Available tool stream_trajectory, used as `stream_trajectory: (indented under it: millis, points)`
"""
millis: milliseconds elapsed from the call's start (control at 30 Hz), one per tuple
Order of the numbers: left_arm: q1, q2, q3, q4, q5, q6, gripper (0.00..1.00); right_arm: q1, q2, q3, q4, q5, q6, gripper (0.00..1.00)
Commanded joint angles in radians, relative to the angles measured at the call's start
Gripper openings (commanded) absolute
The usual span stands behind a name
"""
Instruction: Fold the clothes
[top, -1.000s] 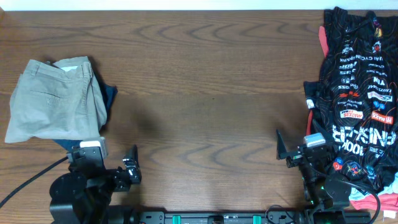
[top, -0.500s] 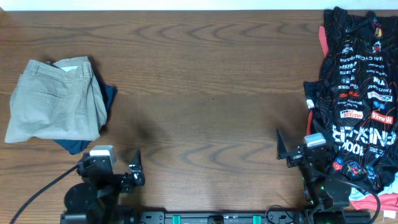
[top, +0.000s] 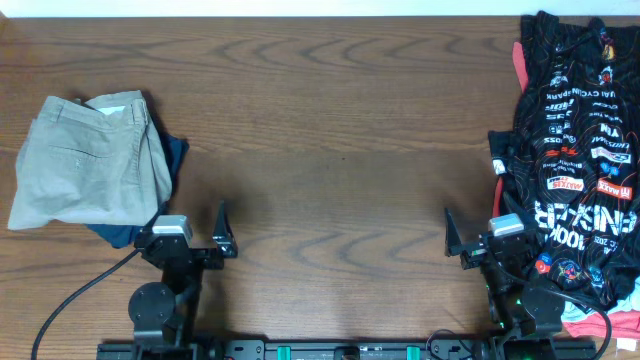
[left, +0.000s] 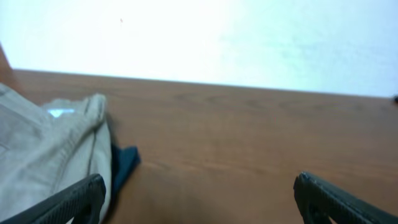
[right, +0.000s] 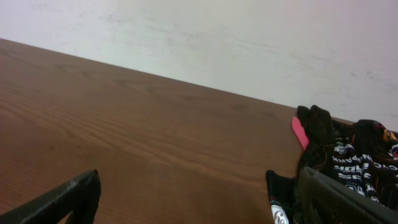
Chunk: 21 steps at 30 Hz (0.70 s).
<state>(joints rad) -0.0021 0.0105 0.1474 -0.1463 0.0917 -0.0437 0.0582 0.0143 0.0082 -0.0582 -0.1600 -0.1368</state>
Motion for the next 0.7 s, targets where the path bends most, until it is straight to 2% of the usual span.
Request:
stream_trajectory:
  millis: [0,167,267,667]
  points:
    - [-0.004,-0.009,-0.061,0.086,-0.089,0.018,0.98,0.003,-0.009,-0.003,-0.002,0.006,-0.01,0.99]
    - [-0.004,-0.009,-0.134,0.152,-0.127,0.017,0.98,0.003,-0.009,-0.003,-0.002,0.006,-0.01,0.99]
    - [-0.018,-0.009,-0.143,0.072,-0.122,0.013,0.98,0.003,-0.009,-0.003,-0.002,0.006,-0.01,0.99]
    - [-0.03,-0.009,-0.143,0.076,-0.122,0.014,0.98,0.003,-0.009,-0.003,-0.002,0.006,-0.01,0.99]
